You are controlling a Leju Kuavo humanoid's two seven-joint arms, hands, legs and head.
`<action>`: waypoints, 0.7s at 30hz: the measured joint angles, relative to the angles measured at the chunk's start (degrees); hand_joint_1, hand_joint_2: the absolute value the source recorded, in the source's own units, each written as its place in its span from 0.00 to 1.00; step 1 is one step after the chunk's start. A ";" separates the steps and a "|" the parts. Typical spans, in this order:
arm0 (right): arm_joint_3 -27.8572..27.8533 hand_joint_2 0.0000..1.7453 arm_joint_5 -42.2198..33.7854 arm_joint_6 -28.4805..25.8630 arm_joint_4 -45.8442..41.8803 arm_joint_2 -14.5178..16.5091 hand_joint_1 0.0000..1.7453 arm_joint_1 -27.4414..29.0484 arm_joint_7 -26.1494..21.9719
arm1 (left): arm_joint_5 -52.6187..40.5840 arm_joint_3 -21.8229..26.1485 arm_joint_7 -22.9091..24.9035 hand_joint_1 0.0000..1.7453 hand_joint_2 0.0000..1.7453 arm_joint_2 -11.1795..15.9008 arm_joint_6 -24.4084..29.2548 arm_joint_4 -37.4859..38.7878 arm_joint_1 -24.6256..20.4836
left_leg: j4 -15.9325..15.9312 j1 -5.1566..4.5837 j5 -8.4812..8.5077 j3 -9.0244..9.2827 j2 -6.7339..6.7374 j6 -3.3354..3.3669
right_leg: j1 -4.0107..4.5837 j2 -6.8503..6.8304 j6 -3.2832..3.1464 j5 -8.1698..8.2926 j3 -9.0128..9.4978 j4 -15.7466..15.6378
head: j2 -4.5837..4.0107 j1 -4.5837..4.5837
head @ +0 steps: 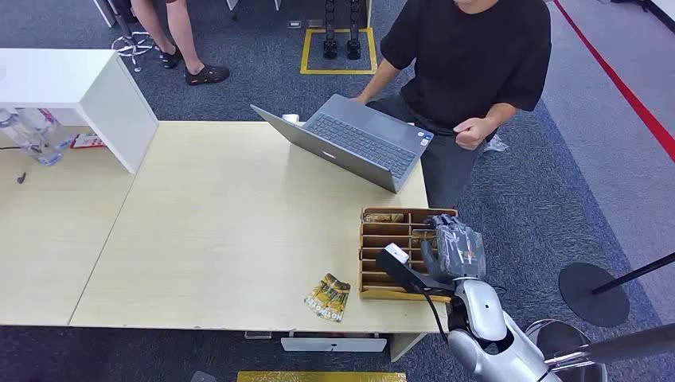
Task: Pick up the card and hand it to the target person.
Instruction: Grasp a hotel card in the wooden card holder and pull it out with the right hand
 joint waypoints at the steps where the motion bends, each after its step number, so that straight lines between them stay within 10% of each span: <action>1: 0.00 1.00 0.03 0.00 0.00 0.00 0.54 0.00 0.02 | 0.00 0.00 0.00 0.00 0.00 0.00 0.00 0.00 0.00 | 0.00 0.00 0.00 0.00 0.00 0.00 | 0.00 0.00 0.00 0.00 0.00 0.00 | 0.00 0.00; 21: 0.10 1.00 0.31 1.27 0.02 0.04 0.58 0.01 0.06 | 0.00 0.00 -0.02 0.00 0.00 0.00 -0.06 0.00 0.01 | 0.00 0.00 0.00 0.00 0.00 0.00 | 0.00 0.00 0.00 0.00 0.00 0.00 | 0.00 0.01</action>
